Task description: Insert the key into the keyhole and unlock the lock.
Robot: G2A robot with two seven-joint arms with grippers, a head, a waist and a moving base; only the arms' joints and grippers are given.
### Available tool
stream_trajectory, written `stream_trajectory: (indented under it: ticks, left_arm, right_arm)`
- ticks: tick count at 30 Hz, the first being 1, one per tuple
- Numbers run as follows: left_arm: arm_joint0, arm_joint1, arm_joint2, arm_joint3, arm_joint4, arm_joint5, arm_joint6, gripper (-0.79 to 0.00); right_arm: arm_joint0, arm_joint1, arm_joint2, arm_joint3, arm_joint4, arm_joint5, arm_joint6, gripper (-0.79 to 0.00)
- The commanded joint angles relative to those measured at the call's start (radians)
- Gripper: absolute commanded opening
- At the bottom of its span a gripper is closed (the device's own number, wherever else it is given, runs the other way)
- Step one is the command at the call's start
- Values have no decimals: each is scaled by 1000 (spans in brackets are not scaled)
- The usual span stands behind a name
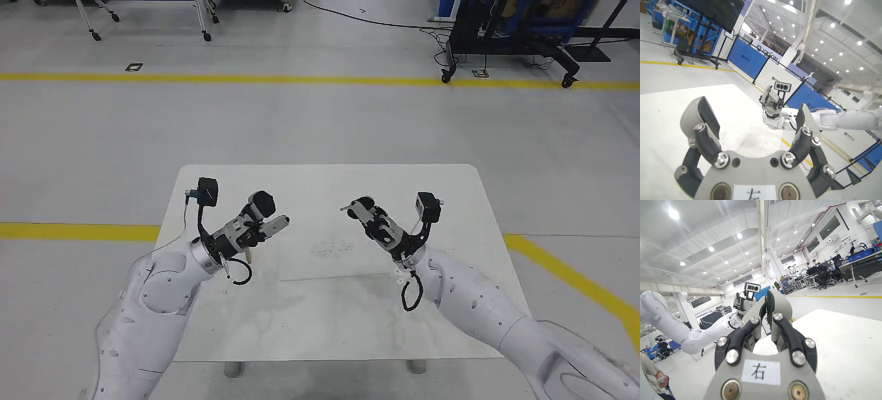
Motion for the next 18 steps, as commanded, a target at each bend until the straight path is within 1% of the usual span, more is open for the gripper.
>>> stream_trajectory:
  ticks: [1, 4, 6, 7, 8, 10, 12, 13, 14, 15, 18]
  left_arm:
    - [-2, -5, 36, 9, -38, -13, 7, 0]
    - [-35, -7, 74, 51, -128, -36, -41, 0]
    - [-52, -7, 85, 68, -155, -48, -60, 0]
    - [-55, -8, 91, 75, -175, -53, -64, -31]
    - [-59, -8, 97, 82, -191, -56, -71, -86]
    - [-68, -8, 105, 92, -211, -58, -85, -172]
    - [-78, -7, 111, 102, -221, -54, -101, -222]
    - [-82, -6, 113, 106, -226, -51, -108, -283]
    - [-86, -6, 114, 109, -227, -46, -112, -326]
    - [-88, -5, 115, 111, -227, -42, -115, -397]
    - [-92, -5, 118, 113, -230, -39, -116, -440]
  right_arm:
    - [-11, -6, -5, -40, 80, 0, 59, -785]
    - [-16, -15, -31, -78, 214, 0, 158, -785]
    - [-11, -20, -44, -89, 300, 0, 223, -785]
    - [-10, -23, -52, -98, 346, 0, 256, -785]
    - [-6, -26, -56, -100, 384, 0, 288, -785]
    - [-1, -31, -61, -95, 448, 0, 350, -785]
    - [1, -38, -63, -91, 499, 0, 402, -785]
    - [2, -41, -62, -91, 523, 0, 427, -785]
    - [3, -44, -60, -89, 543, 0, 451, -785]
    - [3, -47, -57, -86, 560, 0, 472, -785]
    - [2, -56, -42, -76, 593, 0, 530, -785]
